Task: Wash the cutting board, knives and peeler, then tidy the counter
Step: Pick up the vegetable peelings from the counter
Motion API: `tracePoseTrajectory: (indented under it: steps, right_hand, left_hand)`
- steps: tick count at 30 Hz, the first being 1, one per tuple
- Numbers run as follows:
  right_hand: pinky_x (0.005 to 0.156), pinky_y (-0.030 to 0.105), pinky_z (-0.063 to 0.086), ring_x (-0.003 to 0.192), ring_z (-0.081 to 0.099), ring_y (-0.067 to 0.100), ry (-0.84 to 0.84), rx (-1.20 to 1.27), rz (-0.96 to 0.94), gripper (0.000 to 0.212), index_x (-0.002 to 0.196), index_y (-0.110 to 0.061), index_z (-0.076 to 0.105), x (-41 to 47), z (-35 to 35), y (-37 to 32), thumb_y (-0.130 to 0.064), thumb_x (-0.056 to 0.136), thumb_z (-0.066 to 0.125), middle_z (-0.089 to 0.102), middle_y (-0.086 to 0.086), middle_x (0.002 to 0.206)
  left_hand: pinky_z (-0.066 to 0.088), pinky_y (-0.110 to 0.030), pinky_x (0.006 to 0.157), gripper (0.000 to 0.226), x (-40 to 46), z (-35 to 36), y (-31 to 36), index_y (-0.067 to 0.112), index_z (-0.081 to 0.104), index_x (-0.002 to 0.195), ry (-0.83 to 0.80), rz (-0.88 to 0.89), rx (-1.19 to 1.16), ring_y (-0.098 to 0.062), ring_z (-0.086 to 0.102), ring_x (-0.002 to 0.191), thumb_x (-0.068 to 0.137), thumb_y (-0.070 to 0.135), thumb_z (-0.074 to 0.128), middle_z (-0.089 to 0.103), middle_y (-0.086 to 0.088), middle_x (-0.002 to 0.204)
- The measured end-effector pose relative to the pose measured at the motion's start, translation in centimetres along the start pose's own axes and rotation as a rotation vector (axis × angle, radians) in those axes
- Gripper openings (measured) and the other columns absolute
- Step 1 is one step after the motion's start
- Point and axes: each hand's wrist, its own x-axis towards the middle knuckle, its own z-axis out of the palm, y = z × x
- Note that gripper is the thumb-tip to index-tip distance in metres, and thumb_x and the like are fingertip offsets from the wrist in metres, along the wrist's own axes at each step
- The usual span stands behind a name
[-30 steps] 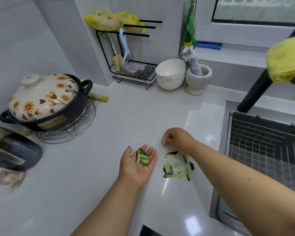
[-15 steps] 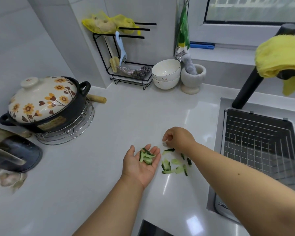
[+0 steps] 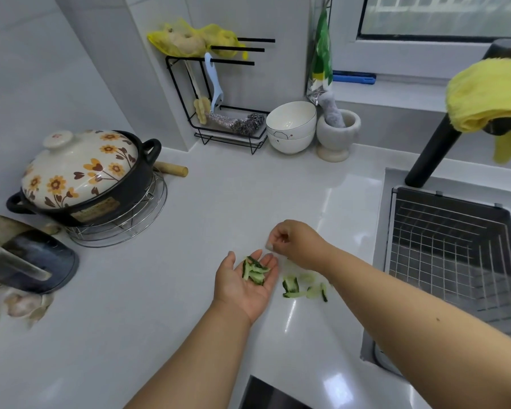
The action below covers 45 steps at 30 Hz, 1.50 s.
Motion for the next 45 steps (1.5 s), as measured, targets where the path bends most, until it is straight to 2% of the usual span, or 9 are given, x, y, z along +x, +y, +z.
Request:
tracePoseTrajectory:
  steps: [4, 8, 10, 14, 27, 34, 37, 41, 45]
  right_hand:
    - [0.061, 0.013, 0.05, 0.062, 0.063, -0.003, -0.072, 0.176, -0.045, 0.006, 0.083, -0.008, 0.066, -1.3, -0.6, -2.3, -0.011, 0.089, 0.066, 0.065, -0.013, 0.069]
    - [0.082, 0.031, 0.049, 0.088, 0.054, 0.012, -0.175, -0.362, -0.158, 0.015, 0.1, -0.018, 0.074, -1.3, -0.9, -2.0, -0.023, 0.09, 0.064, 0.05, -0.01, 0.088]
    - [0.083, 0.028, 0.047, 0.088, 0.051, 0.009, -0.138, -0.343, -0.168, 0.017, 0.101, -0.021, 0.076, -1.3, -1.8, -1.1, -0.022, 0.09, 0.063, 0.048, -0.012, 0.087]
    - [0.07, 0.016, 0.041, 0.077, 0.051, 0.003, 0.066, -0.132, 0.004, 0.012, 0.095, -0.021, 0.076, -0.7, -4.5, 1.1, -0.017, 0.087, 0.067, 0.053, -0.016, 0.083]
    - [0.056, 0.027, 0.036, 0.064, 0.042, 0.019, -0.18, -0.726, 0.119, 0.008, 0.078, -0.013, 0.061, -0.6, -0.8, 2.0, -0.011, 0.076, 0.054, 0.049, 0.005, 0.073]
    - [0.066, 0.021, 0.049, 0.067, 0.058, 0.007, -0.111, -0.005, 0.016, 0.011, 0.076, -0.019, 0.067, -1.4, -2.2, -0.6, -0.011, 0.079, 0.074, 0.065, -0.007, 0.074]
    - [0.071, 0.024, 0.05, 0.072, 0.061, 0.013, -0.13, 0.002, -0.01, 0.011, 0.083, -0.013, 0.073, -1.3, -2.3, -1.0, -0.024, 0.084, 0.073, 0.07, -0.005, 0.078]
    - [0.074, 0.027, 0.049, 0.082, 0.062, 0.017, 0.211, -0.026, 0.127, 0.013, 0.087, -0.014, 0.072, -0.1, -3.9, 1.4, -0.026, 0.089, 0.068, 0.07, 0.0, 0.091]
    - [0.071, 0.027, 0.05, 0.081, 0.061, 0.014, 0.108, -0.231, 0.266, 0.002, 0.083, -0.021, 0.07, 0.0, -2.6, 3.9, -0.021, 0.084, 0.069, 0.067, -0.007, 0.086]
  left_hand:
    - [0.05, -0.046, 0.095, 0.056, 0.0, 0.4, -0.3, -0.005, 0.058, 0.121, -0.032, -0.009, -0.006, -0.035, 0.063, 0.109, 0.1, 0.044, 0.04, 0.063, -0.024, 0.121]
    - [0.054, -0.047, 0.085, 0.054, -0.1, 0.7, -0.3, -0.005, 0.058, 0.116, -0.086, -0.013, -0.068, -0.034, 0.068, 0.09, 0.1, 0.043, 0.041, 0.069, -0.024, 0.104]
    - [0.053, -0.047, 0.088, 0.054, -0.1, 0.6, -0.2, -0.006, 0.059, 0.115, -0.086, -0.019, -0.079, -0.036, 0.066, 0.093, 0.099, 0.043, 0.044, 0.067, -0.026, 0.105]
    - [0.052, -0.045, 0.092, 0.055, 0.2, 0.3, 0.2, -0.006, 0.061, 0.112, -0.064, -0.011, -0.057, -0.037, 0.066, 0.101, 0.099, 0.045, 0.044, 0.066, -0.024, 0.106]
    - [0.05, -0.046, 0.096, 0.053, 0.8, -0.5, 0.1, -0.005, 0.061, 0.108, 0.009, 0.007, 0.002, -0.036, 0.065, 0.097, 0.099, 0.043, 0.043, 0.066, -0.023, 0.1]
    - [0.05, -0.046, 0.093, 0.051, 0.5, 0.3, -0.4, -0.005, 0.059, 0.111, -0.011, 0.002, 0.009, -0.035, 0.065, 0.096, 0.1, 0.042, 0.043, 0.067, -0.022, 0.1]
    - [0.052, -0.046, 0.087, 0.051, 0.2, 0.7, -0.7, -0.006, 0.059, 0.112, -0.043, -0.018, -0.031, -0.036, 0.064, 0.091, 0.1, 0.041, 0.042, 0.067, -0.022, 0.094]
    - [0.052, -0.046, 0.088, 0.053, 0.3, 0.6, -0.6, -0.007, 0.061, 0.111, -0.044, -0.023, -0.046, -0.037, 0.064, 0.094, 0.099, 0.042, 0.043, 0.066, -0.025, 0.1]
    - [0.051, -0.045, 0.091, 0.053, 0.5, 0.2, -0.4, -0.007, 0.062, 0.108, -0.029, -0.021, -0.044, -0.037, 0.064, 0.095, 0.099, 0.042, 0.044, 0.065, -0.025, 0.102]
